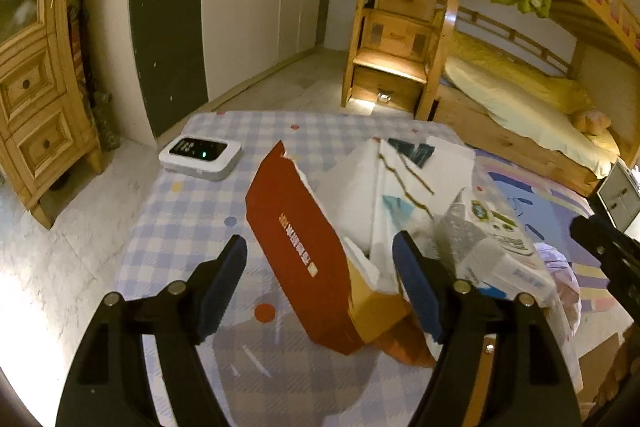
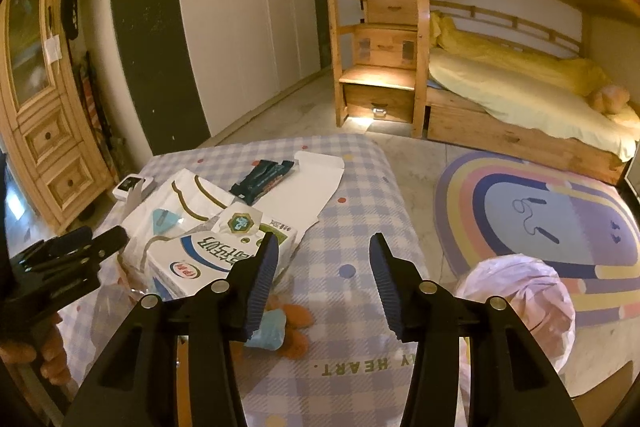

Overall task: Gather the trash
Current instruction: 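Grasp the white paper strip with the left gripper and lift it, then grasp the brown paper strip with the right gripper and lift it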

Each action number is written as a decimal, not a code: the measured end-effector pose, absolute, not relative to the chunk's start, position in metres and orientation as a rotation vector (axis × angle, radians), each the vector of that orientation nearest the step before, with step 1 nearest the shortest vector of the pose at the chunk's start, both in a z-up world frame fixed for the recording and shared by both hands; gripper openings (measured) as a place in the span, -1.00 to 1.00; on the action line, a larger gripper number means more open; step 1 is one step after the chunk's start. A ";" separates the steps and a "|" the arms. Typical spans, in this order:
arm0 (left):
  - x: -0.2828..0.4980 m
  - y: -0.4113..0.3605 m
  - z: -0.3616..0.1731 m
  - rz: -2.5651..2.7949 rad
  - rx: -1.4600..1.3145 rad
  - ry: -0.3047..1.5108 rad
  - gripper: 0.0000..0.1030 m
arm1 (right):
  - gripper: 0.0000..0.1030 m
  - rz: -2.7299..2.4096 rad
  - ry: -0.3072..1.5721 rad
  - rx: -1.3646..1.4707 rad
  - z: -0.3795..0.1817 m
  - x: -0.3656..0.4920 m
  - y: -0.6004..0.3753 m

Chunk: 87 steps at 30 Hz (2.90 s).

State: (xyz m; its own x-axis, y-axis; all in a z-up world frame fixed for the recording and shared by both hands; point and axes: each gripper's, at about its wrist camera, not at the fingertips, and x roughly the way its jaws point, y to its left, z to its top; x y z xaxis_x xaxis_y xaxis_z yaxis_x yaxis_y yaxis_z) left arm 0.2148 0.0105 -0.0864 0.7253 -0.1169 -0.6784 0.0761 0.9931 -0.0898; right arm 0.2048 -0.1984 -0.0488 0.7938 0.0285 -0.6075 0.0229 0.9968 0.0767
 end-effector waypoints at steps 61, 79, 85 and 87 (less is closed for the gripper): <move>0.110 0.057 -0.087 -0.183 -0.043 0.687 -1.00 | 0.17 0.137 0.726 0.078 -0.090 0.116 -0.133; 0.079 0.054 -0.095 -0.233 -0.040 0.688 -1.00 | 0.00 0.162 0.835 0.104 -0.113 0.141 -0.107; 0.079 0.057 -0.095 -0.230 -0.056 0.692 -1.00 | -0.61 0.173 0.818 0.114 -0.108 0.134 -0.108; 0.077 0.057 -0.094 -0.230 -0.061 0.689 -1.00 | -0.74 0.180 0.799 0.125 -0.103 0.128 -0.112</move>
